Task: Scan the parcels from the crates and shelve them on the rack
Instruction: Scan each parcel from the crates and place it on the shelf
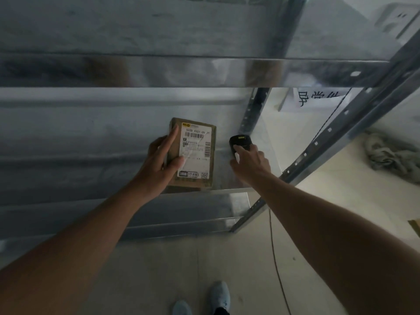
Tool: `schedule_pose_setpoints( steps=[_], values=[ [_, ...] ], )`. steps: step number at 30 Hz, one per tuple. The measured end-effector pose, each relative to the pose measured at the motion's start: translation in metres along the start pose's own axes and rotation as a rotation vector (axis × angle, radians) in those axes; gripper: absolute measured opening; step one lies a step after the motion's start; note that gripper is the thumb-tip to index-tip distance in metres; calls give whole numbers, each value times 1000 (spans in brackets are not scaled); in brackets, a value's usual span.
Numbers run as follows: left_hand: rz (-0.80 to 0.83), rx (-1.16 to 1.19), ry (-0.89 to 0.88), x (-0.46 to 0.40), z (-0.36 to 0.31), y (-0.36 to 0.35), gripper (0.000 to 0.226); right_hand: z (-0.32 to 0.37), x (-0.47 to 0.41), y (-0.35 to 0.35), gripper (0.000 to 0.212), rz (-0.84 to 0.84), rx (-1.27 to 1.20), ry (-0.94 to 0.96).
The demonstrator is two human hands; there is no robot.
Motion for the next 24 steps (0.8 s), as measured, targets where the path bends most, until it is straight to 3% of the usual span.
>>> schedule_pose_setpoints(
  steps=[8, 17, 24],
  values=[
    [-78, 27, -45, -19, 25, -22, 75, -29, -31, -48, 62, -105, 22, -78],
    [-105, -15, 10, -4, 17, -23, 77, -23, -40, -32, 60, -112, -79, -45],
    [-185, -15, 96, 14, 0, -1, 75, -5, -19, 0, 55, -92, -509, -36]
  ],
)
Point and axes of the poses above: each hand's wrist, its own x-axis away from the middle knuckle, its own y-axis out of the back of the hand, z = x × y, the point moved 3 cm from there along -x, towards the middle knuckle, and after that the axes turned 1 degree about -y, right-handed, at the moved point
